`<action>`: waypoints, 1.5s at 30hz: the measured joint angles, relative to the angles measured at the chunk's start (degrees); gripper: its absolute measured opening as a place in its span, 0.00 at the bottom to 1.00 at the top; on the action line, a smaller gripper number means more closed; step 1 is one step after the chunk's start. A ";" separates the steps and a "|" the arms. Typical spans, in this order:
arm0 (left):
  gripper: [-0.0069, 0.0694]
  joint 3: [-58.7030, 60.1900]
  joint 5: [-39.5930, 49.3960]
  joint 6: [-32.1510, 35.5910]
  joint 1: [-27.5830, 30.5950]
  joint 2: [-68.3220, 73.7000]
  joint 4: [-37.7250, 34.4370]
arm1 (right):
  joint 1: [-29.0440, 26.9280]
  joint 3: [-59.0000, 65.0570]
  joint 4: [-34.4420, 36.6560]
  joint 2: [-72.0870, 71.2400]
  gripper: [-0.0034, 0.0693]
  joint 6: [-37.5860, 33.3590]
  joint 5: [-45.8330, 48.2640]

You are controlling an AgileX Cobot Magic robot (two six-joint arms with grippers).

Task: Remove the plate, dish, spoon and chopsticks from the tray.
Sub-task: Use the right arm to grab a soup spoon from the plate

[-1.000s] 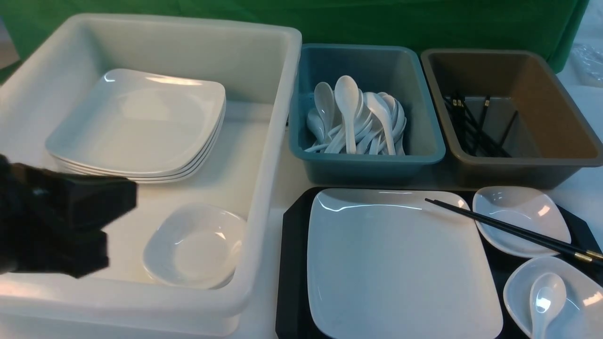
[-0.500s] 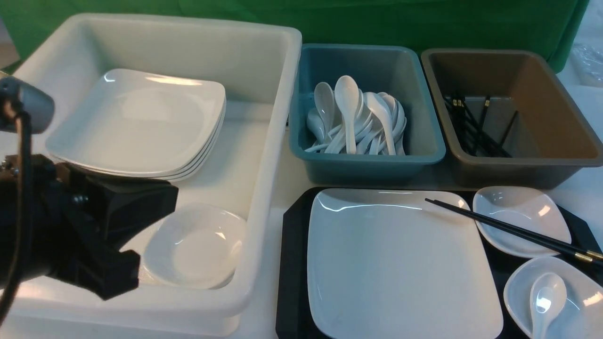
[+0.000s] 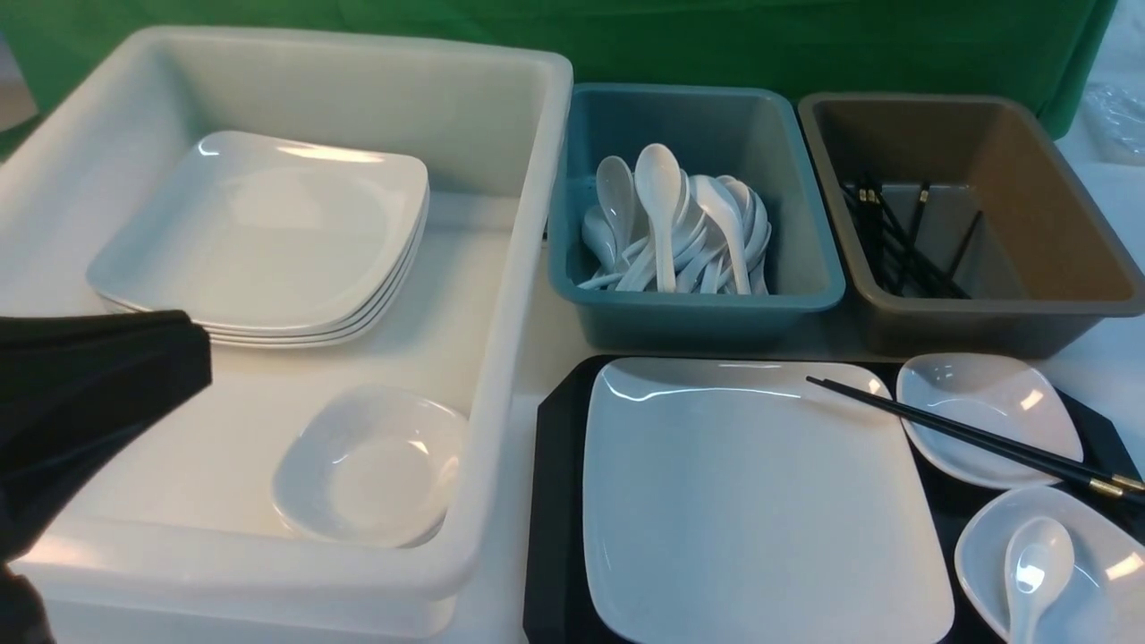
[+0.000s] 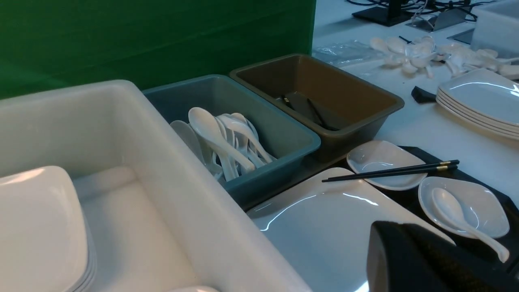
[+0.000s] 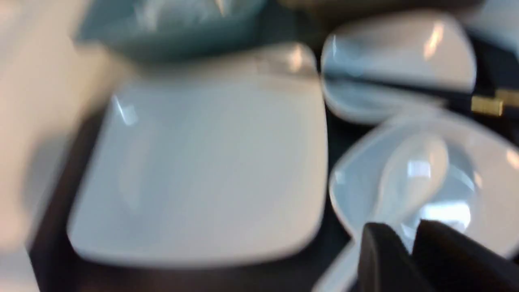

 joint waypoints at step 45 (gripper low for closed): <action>0.10 0.00 3.59 7.85 -0.48 0.00 -5.54 | -6.67 -9.41 3.10 53.29 0.49 -3.30 -10.50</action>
